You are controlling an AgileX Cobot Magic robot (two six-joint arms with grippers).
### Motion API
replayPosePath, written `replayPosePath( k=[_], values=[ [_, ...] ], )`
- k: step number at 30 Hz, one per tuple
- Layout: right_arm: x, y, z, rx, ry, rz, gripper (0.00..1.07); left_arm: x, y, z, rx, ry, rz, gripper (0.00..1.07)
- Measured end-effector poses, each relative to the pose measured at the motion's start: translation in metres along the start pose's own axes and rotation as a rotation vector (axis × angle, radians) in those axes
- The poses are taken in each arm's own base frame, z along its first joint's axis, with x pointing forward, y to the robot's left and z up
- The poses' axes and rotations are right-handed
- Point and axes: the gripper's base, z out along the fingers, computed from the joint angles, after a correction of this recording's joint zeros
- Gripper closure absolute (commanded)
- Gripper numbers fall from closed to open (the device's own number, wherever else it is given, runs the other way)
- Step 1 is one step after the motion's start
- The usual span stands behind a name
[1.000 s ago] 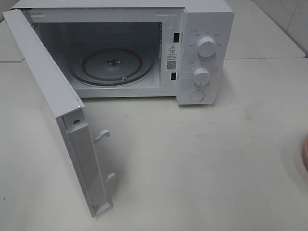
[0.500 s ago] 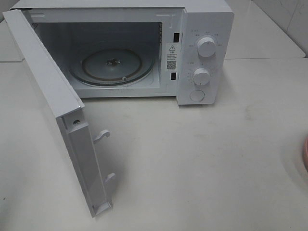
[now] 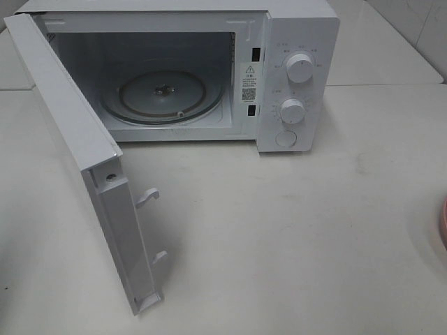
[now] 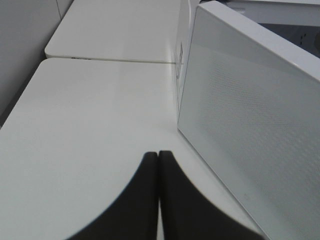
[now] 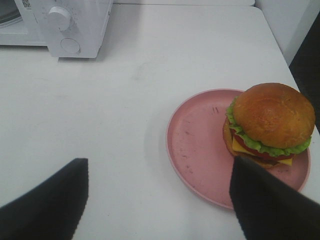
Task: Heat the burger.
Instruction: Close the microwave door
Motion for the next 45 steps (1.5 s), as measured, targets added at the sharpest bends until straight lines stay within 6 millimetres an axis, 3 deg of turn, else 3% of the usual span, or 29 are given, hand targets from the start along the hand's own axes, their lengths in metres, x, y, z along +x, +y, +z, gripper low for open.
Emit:
replayPosePath(
  k=[12,21,29,40,43,45],
  values=[
    [0.0,0.0,0.0,0.0,-0.001,0.0,0.31,0.034,0.007,0.042,-0.078,-0.15,0.025,1.07],
    [0.0,0.0,0.0,0.0,-0.001,0.0,0.31,0.039,0.008,0.064,-0.083,-0.196,0.073,1.07],
    [0.0,0.0,0.0,0.0,-0.001,0.0,0.31,0.046,-0.006,0.091,0.079,-0.185,0.096,1.07],
    [0.0,0.0,0.0,0.0,-0.001,0.0,0.31,0.054,-0.027,0.113,0.316,-0.226,0.126,1.07],
    [0.0,0.0,0.0,0.0,-0.001,0.0,0.31,0.056,-0.036,0.122,0.383,-0.214,0.132,1.07],
    [0.0,0.0,0.0,0.0,-0.001,0.0,0.31,0.06,-0.053,0.134,0.463,-0.173,0.141,1.07]
  ],
)
